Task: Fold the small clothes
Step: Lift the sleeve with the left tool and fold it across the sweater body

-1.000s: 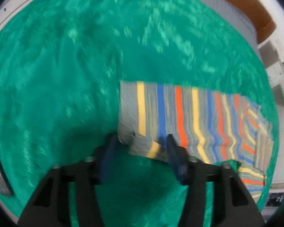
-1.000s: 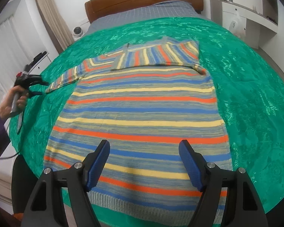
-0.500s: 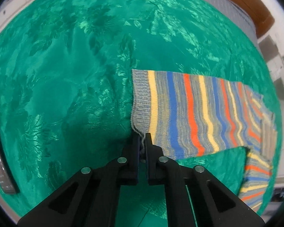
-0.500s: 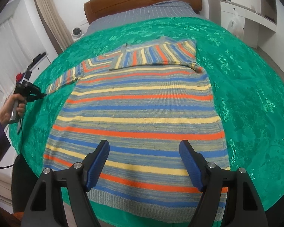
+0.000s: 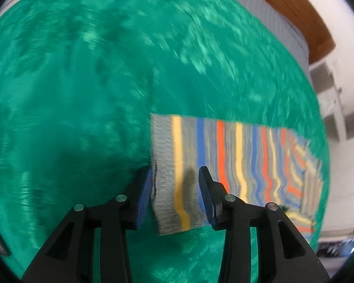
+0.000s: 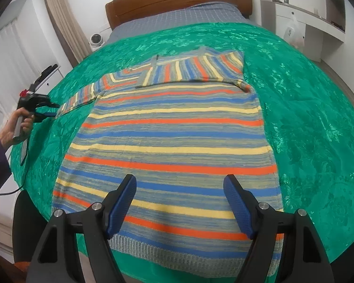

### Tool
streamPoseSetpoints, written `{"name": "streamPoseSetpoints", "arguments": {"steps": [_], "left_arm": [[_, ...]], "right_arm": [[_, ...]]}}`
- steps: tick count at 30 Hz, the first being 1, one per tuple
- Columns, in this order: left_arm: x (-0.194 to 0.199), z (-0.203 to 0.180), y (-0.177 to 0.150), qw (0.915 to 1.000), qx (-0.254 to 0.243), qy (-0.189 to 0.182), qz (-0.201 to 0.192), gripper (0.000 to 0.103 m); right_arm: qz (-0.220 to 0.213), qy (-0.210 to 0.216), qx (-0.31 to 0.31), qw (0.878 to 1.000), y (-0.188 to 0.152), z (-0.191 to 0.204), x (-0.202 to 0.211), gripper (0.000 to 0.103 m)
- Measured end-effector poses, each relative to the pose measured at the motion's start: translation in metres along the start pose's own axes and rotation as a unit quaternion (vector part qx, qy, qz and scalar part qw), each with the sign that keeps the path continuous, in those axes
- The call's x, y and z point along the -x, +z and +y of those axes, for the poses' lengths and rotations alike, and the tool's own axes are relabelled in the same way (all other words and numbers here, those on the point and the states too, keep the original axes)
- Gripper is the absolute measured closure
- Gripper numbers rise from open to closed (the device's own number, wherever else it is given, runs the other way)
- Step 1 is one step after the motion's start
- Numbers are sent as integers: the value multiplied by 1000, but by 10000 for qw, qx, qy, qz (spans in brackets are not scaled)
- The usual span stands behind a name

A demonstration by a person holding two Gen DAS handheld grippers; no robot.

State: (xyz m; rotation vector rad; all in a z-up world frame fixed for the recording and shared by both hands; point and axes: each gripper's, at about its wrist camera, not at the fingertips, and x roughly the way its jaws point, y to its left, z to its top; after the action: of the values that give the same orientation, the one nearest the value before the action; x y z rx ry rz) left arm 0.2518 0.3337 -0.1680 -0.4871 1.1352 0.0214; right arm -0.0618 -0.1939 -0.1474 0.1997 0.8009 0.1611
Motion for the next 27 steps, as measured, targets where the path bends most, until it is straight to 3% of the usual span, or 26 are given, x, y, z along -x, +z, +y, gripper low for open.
{"name": "streamPoseSetpoints", "arguments": {"steps": [1, 2, 7, 10, 13, 17, 20, 23, 24, 26, 27], "left_arm": [[-6, -8, -3, 9996, -164, 216, 40, 91], [-8, -13, -7, 9984, -300, 478, 64, 101], [11, -44, -4, 9914, -522, 1166, -277, 102], [43, -96, -5, 9775, -1330, 1479, -700, 102], [71, -171, -19, 9634, -2147, 1269, -980, 102], [91, -281, -56, 9418, -3112, 595, -1123, 102], [82, -343, -85, 9314, -3499, 154, -994, 102], [49, -392, -116, 9213, -3799, -37, -833, 102], [38, -402, -119, 9196, -3848, -73, -791, 99], [3, -420, -138, 9181, -3922, -130, -548, 82], [-13, -425, -144, 9201, -3900, -29, -350, 52]], "right_arm": [[4, -9, 27, 10000, 0, 0, 0, 27], [6, -12, 35, 10000, -1, 0, 0, 27], [-74, 17, -109, 9999, 0, -9, 5, 27], [-157, 41, -192, 9997, -1, -17, 8, 27], [-216, 68, -292, 9993, -3, -28, 9, 27], [-254, 102, -544, 9981, -9, -45, 10, 27], [-330, 80, -722, 9968, -15, -59, 14, 27], [-358, 26, -921, 9951, -21, -77, 19, 27], [-363, 8, -959, 9947, -23, -81, 20, 27], [-382, -48, -1060, 9936, -26, -90, 23, 27], [-387, -79, -1123, 9929, -28, -96, 24, 27]]}}
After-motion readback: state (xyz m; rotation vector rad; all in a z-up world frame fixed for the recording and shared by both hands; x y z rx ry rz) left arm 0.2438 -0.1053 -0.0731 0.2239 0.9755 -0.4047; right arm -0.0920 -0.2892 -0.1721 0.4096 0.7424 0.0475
